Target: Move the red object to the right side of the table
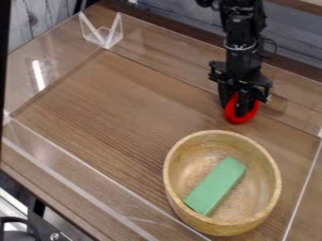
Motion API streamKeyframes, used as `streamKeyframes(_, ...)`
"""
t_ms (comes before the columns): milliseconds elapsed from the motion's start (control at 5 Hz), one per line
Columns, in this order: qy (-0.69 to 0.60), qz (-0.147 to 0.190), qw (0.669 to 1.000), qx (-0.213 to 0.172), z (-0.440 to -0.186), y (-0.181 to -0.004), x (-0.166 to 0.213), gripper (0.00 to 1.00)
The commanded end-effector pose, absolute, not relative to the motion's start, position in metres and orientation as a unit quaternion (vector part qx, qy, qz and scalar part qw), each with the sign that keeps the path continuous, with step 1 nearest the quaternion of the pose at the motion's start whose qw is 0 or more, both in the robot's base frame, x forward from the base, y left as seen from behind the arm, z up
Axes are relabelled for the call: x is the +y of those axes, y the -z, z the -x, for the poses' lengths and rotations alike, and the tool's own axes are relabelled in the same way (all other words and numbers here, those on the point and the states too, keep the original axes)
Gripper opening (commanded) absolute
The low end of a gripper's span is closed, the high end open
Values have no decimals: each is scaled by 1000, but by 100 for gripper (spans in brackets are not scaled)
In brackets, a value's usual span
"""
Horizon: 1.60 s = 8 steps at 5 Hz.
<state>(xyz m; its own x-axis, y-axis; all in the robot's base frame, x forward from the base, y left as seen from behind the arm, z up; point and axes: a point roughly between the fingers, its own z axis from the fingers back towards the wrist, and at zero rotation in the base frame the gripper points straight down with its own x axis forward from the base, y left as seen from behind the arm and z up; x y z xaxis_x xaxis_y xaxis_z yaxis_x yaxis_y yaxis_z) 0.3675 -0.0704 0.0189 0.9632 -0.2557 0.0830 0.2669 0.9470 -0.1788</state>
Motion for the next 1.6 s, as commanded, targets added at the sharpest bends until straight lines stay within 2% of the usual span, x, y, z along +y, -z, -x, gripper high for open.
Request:
streamKeyframes(0,149,96,984,-19,-363,-13,-91,0)
streamKeyframes(1400,143,96,985,-5,-361,-16,-94,0)
